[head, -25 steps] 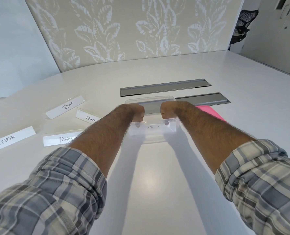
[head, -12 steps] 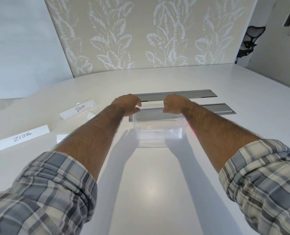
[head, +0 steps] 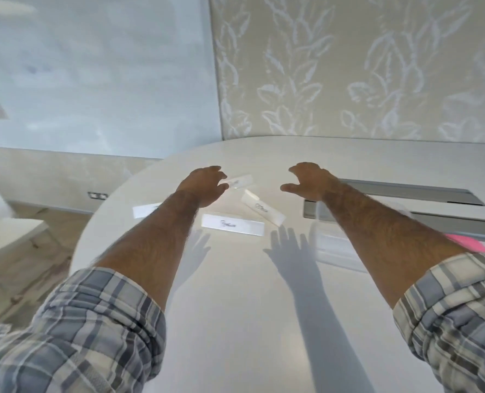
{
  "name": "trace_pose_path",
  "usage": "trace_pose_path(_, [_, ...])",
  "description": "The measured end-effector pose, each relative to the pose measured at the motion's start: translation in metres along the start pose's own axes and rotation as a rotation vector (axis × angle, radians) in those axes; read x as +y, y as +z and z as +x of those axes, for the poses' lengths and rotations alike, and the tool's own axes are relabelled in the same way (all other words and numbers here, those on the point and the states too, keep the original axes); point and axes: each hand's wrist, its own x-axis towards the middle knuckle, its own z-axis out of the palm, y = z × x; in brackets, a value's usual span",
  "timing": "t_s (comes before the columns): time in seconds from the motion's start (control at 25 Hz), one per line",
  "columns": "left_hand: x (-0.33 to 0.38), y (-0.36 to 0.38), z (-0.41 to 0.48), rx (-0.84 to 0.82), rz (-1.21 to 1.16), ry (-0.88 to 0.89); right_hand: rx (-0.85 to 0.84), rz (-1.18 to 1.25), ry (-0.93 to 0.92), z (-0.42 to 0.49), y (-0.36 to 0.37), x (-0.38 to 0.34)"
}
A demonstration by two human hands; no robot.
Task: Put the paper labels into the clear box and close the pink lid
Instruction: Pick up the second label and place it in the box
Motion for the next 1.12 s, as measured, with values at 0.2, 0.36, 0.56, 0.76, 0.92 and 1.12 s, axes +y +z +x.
trace_pose_path(0.2, [-0.112,-0.024,-0.034,0.044,-0.009,-0.162,0.024,-0.001,-0.124,0.036,0.012,-0.089])
trace_pose_path(0.36, [-0.184,-0.031,-0.042,0.053,-0.030,-0.233,0.016,0.034,-0.137,0.067,0.022,-0.155])
trace_pose_path(0.56, [-0.244,-0.022,-0.032,0.031,-0.065,-0.223,-0.011,0.052,-0.171,0.099,0.044,-0.225])
trace_pose_path(0.76, [-0.284,0.002,-0.016,-0.032,-0.058,-0.190,-0.037,0.039,-0.160,0.130,0.065,-0.260])
trace_pose_path(0.92, [-0.302,0.020,-0.006,-0.090,-0.078,-0.179,-0.054,0.029,-0.160,0.154,0.081,-0.276])
trace_pose_path(1.12, [-0.313,0.039,0.015,-0.143,-0.110,-0.146,-0.091,0.011,-0.148,0.184,0.104,-0.290])
